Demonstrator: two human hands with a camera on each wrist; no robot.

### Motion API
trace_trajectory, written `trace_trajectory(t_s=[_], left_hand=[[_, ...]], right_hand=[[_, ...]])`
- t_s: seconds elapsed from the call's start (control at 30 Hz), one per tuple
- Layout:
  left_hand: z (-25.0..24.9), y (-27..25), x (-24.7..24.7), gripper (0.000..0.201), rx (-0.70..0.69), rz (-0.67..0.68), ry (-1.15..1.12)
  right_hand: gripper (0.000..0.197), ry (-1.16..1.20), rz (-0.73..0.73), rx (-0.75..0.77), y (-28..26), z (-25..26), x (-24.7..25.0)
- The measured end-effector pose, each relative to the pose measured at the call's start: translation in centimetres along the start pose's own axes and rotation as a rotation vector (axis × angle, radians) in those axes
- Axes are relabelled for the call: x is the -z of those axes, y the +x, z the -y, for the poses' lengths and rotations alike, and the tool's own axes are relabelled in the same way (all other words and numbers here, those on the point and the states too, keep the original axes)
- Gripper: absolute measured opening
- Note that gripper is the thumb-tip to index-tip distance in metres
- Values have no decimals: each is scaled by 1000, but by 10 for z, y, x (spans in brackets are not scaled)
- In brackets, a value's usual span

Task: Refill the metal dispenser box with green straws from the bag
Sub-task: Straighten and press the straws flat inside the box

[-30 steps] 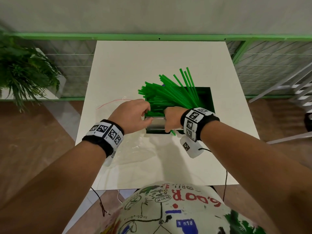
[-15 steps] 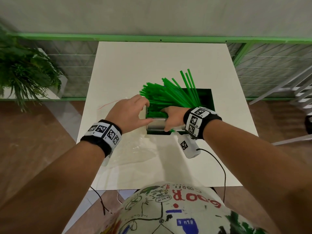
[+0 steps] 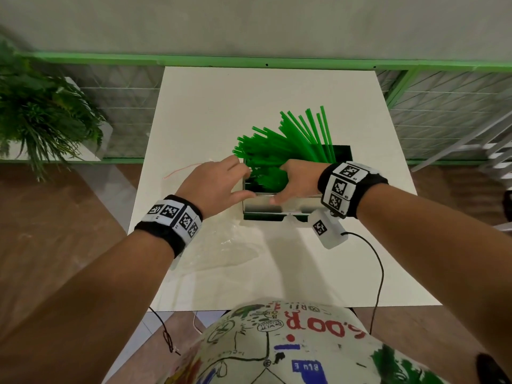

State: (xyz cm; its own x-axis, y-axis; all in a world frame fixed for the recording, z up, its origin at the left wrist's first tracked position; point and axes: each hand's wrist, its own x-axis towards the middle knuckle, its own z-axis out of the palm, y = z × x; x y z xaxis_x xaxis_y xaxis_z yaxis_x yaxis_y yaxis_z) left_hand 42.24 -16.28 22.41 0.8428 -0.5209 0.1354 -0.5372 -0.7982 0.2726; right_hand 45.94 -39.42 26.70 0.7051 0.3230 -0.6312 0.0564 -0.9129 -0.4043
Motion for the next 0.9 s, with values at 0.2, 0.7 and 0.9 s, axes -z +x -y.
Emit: trace_trajectory(t_s=[0.2,0.7,0.9], left_hand=[[0,0,3,38,18,-103,-32],[-9,10,16,36,6,-299,-40],[-10,11,26,44,146,-354,-198]], right_hand=[[59,-29,38,36,6,2,6],[17,96,-135,163,-22,-18,10],[14,191,-320,253,-25,-11,-1]])
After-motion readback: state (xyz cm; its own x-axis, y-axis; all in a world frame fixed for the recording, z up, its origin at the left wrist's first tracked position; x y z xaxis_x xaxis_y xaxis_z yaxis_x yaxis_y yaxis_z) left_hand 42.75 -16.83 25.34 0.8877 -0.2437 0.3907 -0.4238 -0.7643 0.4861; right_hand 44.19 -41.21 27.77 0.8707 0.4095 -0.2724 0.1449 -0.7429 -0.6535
